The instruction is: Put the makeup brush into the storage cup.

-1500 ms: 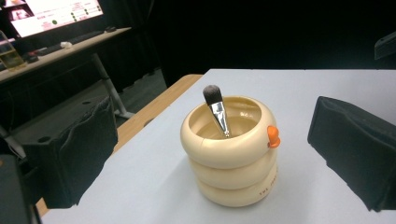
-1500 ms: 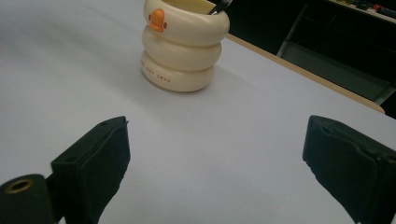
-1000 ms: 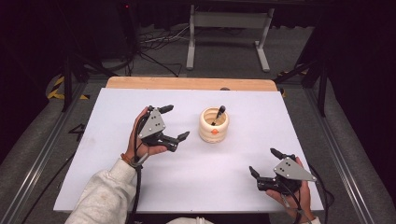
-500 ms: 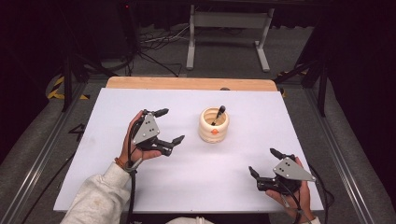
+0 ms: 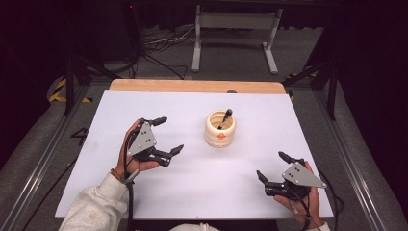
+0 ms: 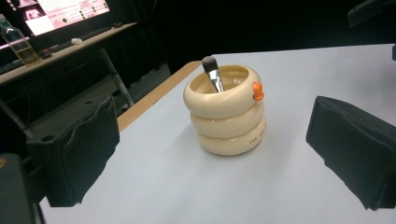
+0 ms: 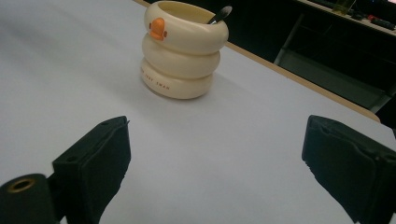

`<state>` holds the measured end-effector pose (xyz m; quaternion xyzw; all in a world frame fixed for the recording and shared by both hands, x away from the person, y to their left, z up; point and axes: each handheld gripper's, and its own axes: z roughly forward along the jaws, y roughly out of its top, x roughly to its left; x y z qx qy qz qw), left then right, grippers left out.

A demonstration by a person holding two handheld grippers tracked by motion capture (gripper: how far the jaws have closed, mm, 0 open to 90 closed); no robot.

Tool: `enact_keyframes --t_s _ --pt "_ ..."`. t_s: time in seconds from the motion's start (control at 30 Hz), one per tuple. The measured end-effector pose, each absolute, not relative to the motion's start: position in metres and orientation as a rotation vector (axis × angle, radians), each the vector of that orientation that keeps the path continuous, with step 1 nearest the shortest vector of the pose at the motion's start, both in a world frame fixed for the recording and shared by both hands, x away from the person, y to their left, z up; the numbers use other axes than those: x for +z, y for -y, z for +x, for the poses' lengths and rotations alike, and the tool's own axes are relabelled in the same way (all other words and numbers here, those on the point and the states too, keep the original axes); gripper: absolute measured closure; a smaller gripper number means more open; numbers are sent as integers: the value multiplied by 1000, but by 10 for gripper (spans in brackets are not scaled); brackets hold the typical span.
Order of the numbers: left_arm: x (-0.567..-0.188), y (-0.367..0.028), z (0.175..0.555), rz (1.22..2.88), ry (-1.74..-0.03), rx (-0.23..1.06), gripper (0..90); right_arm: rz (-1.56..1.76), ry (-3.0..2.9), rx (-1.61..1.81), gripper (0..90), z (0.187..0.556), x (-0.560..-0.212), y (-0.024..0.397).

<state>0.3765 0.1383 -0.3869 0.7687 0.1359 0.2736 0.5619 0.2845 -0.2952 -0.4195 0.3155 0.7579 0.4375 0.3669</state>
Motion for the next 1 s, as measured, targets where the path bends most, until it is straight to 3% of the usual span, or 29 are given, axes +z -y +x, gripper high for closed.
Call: enact_keyframes --t_s 1.0 --pt "-404 -180 353 1860 -382 683 46 788 -1936 1141 92 293 -418 291"
